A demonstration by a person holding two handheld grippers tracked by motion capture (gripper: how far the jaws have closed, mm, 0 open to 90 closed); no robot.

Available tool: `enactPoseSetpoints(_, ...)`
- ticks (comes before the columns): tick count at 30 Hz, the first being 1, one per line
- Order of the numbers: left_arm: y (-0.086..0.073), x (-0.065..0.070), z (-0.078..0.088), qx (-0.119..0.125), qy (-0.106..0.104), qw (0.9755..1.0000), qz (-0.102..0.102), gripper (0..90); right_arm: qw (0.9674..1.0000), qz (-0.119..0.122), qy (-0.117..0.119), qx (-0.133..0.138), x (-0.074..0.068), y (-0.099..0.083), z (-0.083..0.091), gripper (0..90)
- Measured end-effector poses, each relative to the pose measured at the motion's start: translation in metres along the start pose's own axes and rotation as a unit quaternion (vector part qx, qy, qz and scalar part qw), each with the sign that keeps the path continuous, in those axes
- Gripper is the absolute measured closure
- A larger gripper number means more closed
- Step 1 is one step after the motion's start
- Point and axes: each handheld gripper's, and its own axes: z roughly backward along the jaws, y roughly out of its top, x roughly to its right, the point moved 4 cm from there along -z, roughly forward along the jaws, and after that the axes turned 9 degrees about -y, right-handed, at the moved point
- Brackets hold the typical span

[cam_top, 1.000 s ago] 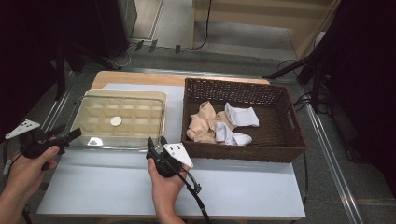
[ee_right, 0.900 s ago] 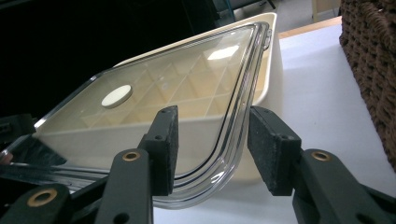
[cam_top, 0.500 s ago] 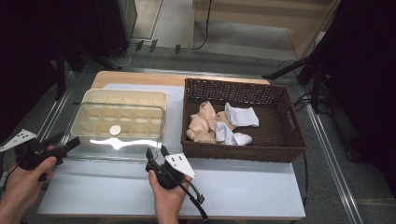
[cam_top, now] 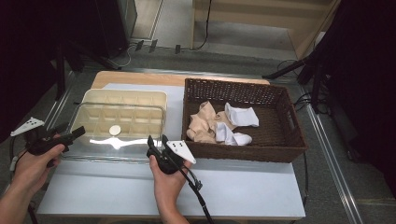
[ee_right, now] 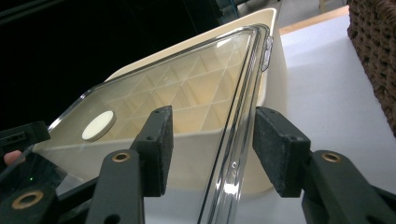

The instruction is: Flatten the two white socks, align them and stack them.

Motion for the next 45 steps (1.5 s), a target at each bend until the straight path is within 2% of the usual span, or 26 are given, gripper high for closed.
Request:
enactPoseSetpoints(1,0.001,-0.001,0.0,-0.004,-0.004,1.0,0.002,25.8,1.0,0.001,0.0,0.001,0.0,0.0,-0.001,51.3)
enactPoseSetpoints(5,0.005,-0.005,-0.001,-0.004,0.003,1.0,0.006,26.4,0.9998,-0.019,0.003,-0.004,0.002,0.002,-0.001,53.6)
enactPoseSetpoints(7,0.006,-0.009,-0.003,-0.008,0.014,0.9998,0.014,19.0,0.9996,-0.027,0.006,-0.009,0.004,0.003,-0.002,53.5)
enactPoseSetpoints(10,0.004,-0.008,-0.007,-0.009,-0.009,0.9991,0.04,17.5,0.9992,-0.04,0.008,-0.008,0.006,0.004,-0.004,54.3)
enactPoseSetpoints(14,0.004,-0.001,-0.007,-0.022,-0.032,0.9987,0.034,25.7,0.9981,-0.06,0.012,-0.01,0.008,0.004,-0.004,57.1)
enactPoseSetpoints(18,0.003,-0.002,-0.005,-0.023,-0.036,0.9977,0.053,29.0,0.9973,-0.069,0.02,-0.017,0.009,0.003,-0.002,59.4)
enactPoseSetpoints(23,0.001,0.001,0.002,-0.015,-0.035,0.9981,0.049,32.8,0.9961,-0.083,0.025,-0.02,0.008,0.0,0.001,62.6)
enactPoseSetpoints(28,0.0,0.001,0.007,-0.016,-0.042,0.9979,0.047,35.3,0.9956,-0.088,0.023,-0.023,0.007,-0.002,0.003,63.8)
enactPoseSetpoints(35,0.0,-0.002,0.006,-0.017,-0.045,0.9966,0.067,36.2,0.9952,-0.091,0.026,-0.027,0.008,-0.001,0.003,65.1)
enactPoseSetpoints(40,0.003,-0.001,0.011,-0.003,-0.047,0.9964,0.07,40.8,0.9955,-0.088,0.025,-0.025,0.007,-0.001,0.004,65.8)
enactPoseSetpoints(43,0.005,0.001,0.015,0.002,-0.046,0.9968,0.065,41.0,0.9945,-0.095,0.032,-0.029,0.006,-0.001,0.005,65.6)
enactPoseSetpoints(45,0.005,0.002,0.018,0.003,-0.045,0.9972,0.06,40.9,0.9949,-0.092,0.034,-0.026,0.005,0.0,0.005,65.6)
